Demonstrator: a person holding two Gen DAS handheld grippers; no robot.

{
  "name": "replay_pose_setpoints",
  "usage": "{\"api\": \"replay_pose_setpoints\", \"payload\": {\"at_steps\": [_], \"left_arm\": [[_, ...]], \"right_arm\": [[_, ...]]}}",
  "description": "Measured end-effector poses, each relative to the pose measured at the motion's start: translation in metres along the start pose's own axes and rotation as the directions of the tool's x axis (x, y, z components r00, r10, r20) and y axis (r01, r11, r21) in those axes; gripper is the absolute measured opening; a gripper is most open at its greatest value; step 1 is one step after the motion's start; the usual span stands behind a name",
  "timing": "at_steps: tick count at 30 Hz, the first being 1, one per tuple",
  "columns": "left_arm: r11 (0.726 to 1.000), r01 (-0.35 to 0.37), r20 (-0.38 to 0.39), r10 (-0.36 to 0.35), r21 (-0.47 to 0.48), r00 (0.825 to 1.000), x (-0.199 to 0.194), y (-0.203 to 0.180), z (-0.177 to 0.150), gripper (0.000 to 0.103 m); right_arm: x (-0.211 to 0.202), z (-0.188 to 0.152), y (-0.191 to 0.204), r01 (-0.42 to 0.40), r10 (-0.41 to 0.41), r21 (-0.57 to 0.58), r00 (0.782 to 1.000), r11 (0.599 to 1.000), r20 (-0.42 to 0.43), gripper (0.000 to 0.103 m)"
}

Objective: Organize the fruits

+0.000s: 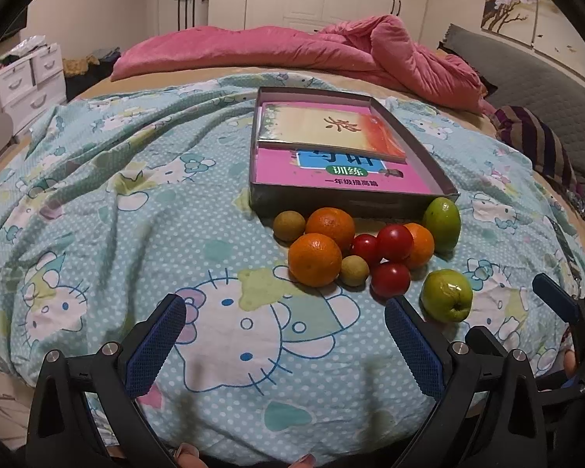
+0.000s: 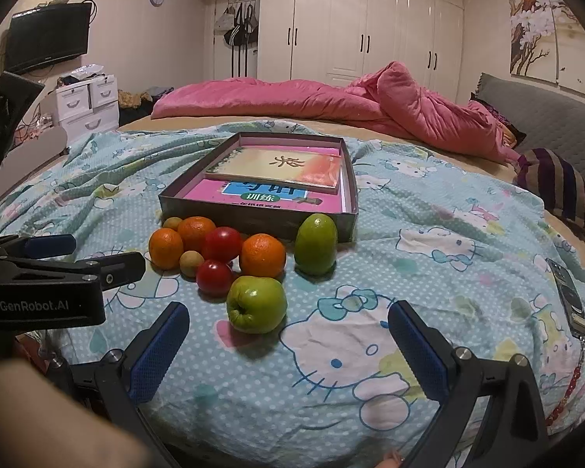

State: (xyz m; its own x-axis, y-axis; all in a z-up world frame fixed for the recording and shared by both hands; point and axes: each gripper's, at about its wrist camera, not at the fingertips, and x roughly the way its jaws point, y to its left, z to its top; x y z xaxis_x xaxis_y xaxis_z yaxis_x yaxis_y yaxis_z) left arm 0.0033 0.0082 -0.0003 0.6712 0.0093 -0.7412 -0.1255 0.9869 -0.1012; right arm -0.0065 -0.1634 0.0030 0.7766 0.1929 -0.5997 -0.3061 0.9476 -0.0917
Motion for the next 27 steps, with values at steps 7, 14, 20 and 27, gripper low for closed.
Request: {"api": "replay_pose_setpoints", "payload": {"at_steps": [7, 14, 20, 27], "left_arm": [[1.0, -0.001, 0.002, 0.001, 0.003, 1.0, -0.0014, -0.0022, -0.001, 0.102], [1.0, 0.004, 0.001, -0.004, 0.002, 1.0, -0.0022, -0.0027, -0.0004, 0.102], [1.0, 0.003, 0.0, -0.003, 0.0, 1.0, -0.0025, -0.0028, 0.0007, 0.102], [1.0, 0.0, 0.001, 0.0, -0.002, 1.0, -0.0021, -0.002, 0.0008, 0.102]], "right_arm": [[0.001, -0.0004, -0.0003, 0.001, -0.001, -0.001, 1.0, 1.0, 0.001, 0.103], [0.0031, -0.0009, -0.0004, 0.001, -0.001, -0.003, 1.0, 1.0, 0.0, 0.103], [0.0038, -0.0014, -0.0001, 0.002, -0.002, -0.006, 1.0, 1.0, 0.003, 0.103], [0.004, -0.0011, 0.0018, 0.001, -0.001, -0.008, 1.0, 1.0, -0.002, 0.103]]}}
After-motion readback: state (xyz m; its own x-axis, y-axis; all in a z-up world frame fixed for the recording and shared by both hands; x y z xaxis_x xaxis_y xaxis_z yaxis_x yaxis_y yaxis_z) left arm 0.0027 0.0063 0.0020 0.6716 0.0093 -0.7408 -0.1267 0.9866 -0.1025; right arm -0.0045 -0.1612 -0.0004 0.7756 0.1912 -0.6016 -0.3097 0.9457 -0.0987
